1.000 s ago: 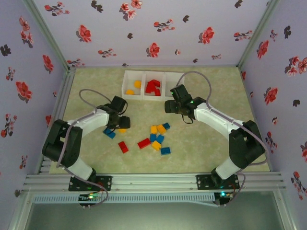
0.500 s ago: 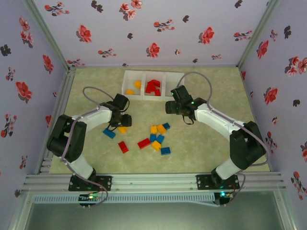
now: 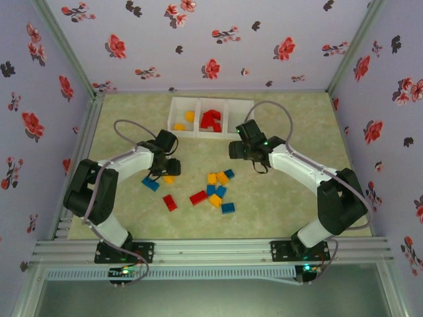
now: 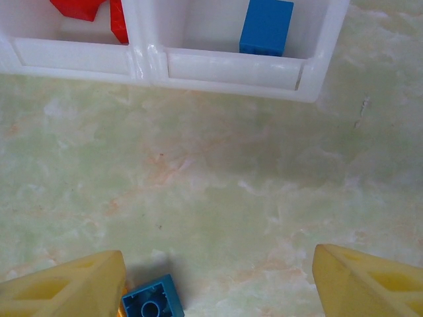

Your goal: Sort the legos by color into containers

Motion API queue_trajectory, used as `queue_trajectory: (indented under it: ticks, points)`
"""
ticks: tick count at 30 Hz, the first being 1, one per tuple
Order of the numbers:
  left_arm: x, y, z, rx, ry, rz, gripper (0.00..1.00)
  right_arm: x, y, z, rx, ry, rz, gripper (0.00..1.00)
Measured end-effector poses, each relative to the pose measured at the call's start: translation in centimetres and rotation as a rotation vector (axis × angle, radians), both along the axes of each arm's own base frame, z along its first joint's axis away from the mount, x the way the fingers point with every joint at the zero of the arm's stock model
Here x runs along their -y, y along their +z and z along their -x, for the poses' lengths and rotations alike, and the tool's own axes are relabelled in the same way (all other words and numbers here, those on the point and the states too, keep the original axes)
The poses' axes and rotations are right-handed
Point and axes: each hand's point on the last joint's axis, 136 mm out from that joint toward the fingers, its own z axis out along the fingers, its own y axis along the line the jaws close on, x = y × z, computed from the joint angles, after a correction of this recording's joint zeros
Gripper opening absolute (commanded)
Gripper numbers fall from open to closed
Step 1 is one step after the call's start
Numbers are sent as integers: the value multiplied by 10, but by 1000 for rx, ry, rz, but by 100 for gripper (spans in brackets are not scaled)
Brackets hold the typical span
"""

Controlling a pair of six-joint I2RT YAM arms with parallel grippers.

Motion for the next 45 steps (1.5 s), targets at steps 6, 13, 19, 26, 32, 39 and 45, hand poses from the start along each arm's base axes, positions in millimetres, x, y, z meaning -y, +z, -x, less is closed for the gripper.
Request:
queue_trajectory:
  ticks: [6,13,19,26,32,39,45]
  points:
    - [0,-1,3,-8,-17,-13,53,4,4,3,14,-7,1,76]
    - [2,-1,4,-6,-41,-26,43,6,3,4,11,-14,3,76]
    - [5,0,2,-12,-47,-31,35,8,2,6,11,-15,5,76]
    - [15,22,-22,25,-59,-37,34,10,11,7,34,-21,0,76]
    - [33,71,-73,162,-64,-17,32,13,20,8,56,-27,-6,76]
    - [47,97,-145,289,-52,1,31,18,10,17,36,-31,1,76]
    - [55,96,-214,366,-32,4,31,16,0,32,9,-20,5,76]
